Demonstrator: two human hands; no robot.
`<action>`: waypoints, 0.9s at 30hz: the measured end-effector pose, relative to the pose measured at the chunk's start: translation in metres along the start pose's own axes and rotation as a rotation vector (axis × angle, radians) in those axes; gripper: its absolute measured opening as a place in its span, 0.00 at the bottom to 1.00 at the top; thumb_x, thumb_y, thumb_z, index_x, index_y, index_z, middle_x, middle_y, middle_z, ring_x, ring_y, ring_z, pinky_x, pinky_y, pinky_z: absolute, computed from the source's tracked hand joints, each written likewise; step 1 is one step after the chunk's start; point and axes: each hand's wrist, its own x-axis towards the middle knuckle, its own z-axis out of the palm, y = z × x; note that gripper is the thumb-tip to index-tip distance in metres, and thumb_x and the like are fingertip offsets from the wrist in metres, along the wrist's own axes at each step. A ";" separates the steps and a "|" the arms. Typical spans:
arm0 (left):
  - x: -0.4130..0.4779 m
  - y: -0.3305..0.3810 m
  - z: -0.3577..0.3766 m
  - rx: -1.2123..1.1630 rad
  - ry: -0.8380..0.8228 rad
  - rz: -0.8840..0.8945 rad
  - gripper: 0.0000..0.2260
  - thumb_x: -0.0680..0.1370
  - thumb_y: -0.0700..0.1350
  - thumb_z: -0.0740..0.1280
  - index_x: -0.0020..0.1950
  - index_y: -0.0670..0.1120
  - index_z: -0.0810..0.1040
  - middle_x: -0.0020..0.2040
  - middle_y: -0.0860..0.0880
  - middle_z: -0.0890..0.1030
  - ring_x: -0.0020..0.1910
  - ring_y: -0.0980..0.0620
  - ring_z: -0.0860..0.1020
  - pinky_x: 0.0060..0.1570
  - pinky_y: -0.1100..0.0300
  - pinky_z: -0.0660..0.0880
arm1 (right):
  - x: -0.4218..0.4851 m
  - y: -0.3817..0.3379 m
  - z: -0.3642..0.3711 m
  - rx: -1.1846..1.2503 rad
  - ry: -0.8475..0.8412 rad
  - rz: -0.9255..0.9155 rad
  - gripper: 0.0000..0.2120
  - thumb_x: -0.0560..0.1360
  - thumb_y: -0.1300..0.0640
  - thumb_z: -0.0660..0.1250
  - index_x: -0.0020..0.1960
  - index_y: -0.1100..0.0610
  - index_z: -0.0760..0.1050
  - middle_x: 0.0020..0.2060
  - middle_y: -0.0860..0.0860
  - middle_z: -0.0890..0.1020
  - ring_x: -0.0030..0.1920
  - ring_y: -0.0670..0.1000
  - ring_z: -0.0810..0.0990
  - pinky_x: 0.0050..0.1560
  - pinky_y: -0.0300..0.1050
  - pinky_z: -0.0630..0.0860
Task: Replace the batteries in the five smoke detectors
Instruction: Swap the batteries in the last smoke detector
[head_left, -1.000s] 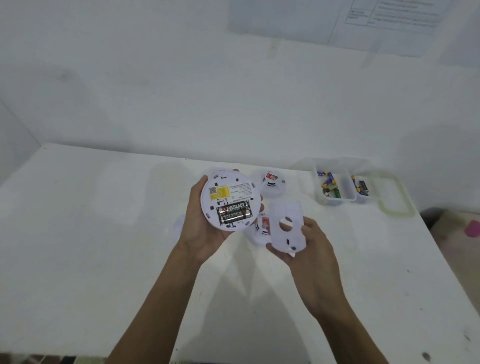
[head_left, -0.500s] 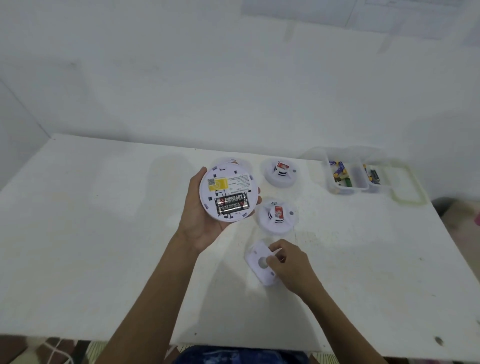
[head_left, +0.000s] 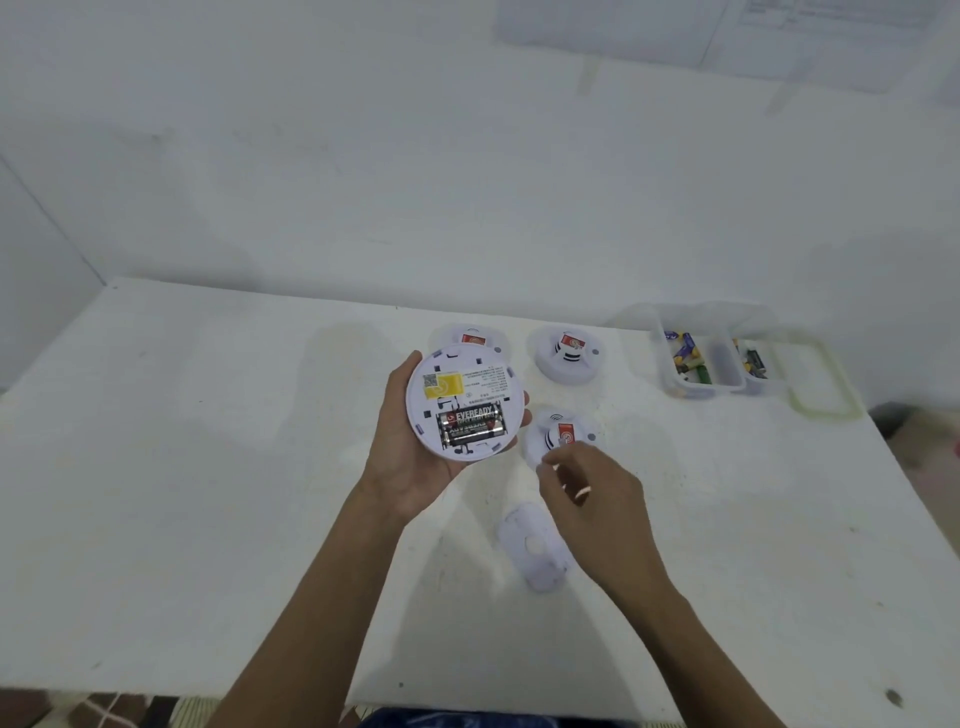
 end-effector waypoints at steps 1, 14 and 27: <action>0.001 0.000 0.001 0.002 0.001 0.002 0.33 0.71 0.60 0.65 0.71 0.43 0.71 0.71 0.34 0.67 0.59 0.34 0.77 0.50 0.44 0.79 | 0.002 -0.012 -0.004 0.045 0.065 -0.062 0.02 0.74 0.56 0.69 0.44 0.54 0.79 0.36 0.44 0.80 0.38 0.41 0.78 0.38 0.23 0.69; 0.009 -0.009 0.005 0.090 0.119 0.052 0.25 0.78 0.59 0.54 0.67 0.46 0.75 0.64 0.40 0.78 0.60 0.43 0.78 0.61 0.45 0.73 | 0.030 -0.055 -0.005 -0.113 0.146 -0.499 0.09 0.73 0.52 0.65 0.47 0.56 0.81 0.45 0.51 0.78 0.46 0.50 0.73 0.45 0.40 0.73; 0.012 -0.011 0.007 0.088 0.174 0.034 0.23 0.77 0.58 0.55 0.57 0.48 0.84 0.56 0.44 0.83 0.51 0.46 0.82 0.48 0.50 0.80 | 0.064 -0.050 -0.025 -0.254 -0.210 -0.709 0.08 0.75 0.51 0.62 0.49 0.48 0.80 0.41 0.49 0.74 0.42 0.53 0.69 0.42 0.55 0.71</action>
